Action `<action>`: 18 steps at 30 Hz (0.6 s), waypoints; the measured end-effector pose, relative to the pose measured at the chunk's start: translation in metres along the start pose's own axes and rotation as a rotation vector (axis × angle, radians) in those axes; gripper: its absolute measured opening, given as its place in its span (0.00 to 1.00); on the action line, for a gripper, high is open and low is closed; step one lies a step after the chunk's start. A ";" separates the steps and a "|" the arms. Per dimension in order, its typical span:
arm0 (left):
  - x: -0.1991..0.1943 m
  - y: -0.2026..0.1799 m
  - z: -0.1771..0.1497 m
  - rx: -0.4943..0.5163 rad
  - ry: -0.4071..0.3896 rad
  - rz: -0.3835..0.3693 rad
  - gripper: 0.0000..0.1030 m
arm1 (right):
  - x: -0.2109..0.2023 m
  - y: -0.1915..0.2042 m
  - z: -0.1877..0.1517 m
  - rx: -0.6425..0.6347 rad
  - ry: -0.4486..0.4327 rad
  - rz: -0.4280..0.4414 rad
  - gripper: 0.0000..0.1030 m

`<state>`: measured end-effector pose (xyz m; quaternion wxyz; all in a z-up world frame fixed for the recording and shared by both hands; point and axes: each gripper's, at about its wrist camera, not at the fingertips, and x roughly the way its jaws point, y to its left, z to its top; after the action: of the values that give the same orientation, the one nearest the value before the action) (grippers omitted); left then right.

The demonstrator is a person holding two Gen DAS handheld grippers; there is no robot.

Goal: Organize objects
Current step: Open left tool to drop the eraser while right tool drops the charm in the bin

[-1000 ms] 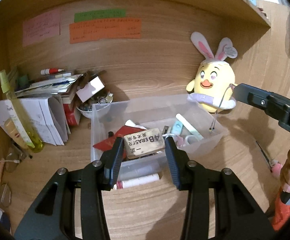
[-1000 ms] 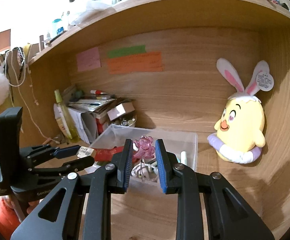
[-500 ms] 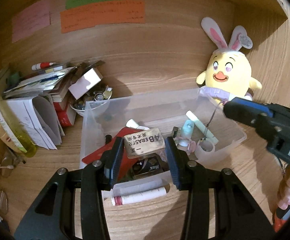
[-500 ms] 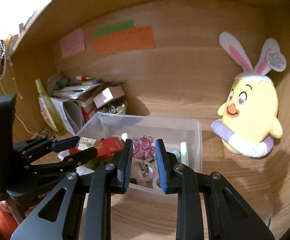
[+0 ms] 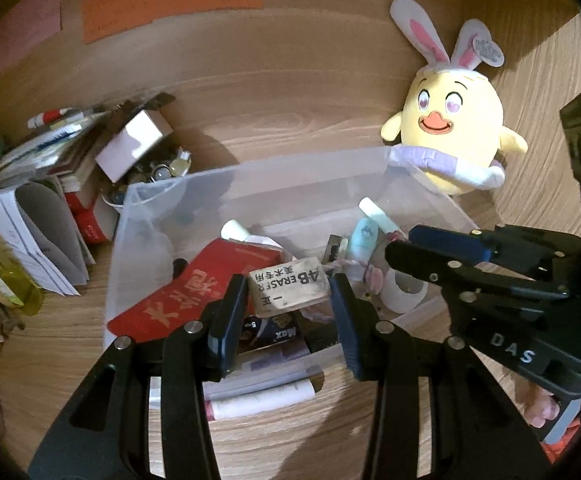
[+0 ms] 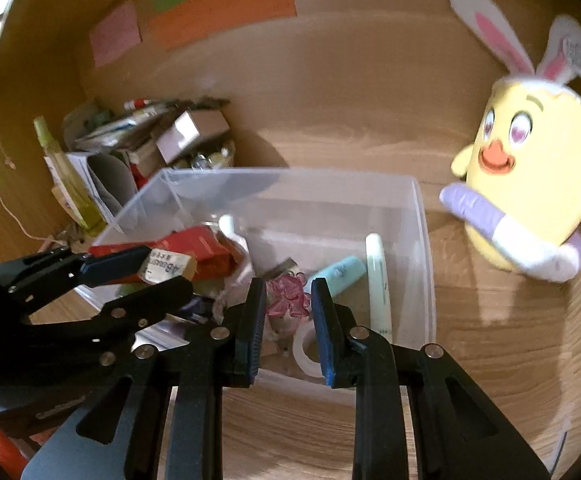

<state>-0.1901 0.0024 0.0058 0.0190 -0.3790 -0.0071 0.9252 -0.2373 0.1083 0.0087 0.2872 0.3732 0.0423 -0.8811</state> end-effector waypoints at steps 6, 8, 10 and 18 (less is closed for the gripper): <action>0.003 0.001 0.000 -0.016 0.010 -0.024 0.41 | 0.007 -0.001 -0.001 -0.006 0.020 -0.015 0.20; 0.001 0.002 0.000 -0.022 0.005 -0.027 0.41 | 0.006 0.000 -0.001 -0.008 0.020 -0.012 0.20; -0.003 0.003 0.000 -0.030 -0.002 -0.032 0.41 | 0.006 0.001 -0.001 -0.014 0.017 -0.021 0.20; -0.024 0.003 0.002 -0.041 -0.047 -0.041 0.50 | -0.008 0.006 0.000 -0.018 -0.001 -0.020 0.21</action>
<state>-0.1742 -0.0016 0.0243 0.0300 -0.3570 -0.0342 0.9330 -0.2295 0.1071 0.0154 0.2819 0.3698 0.0537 -0.8837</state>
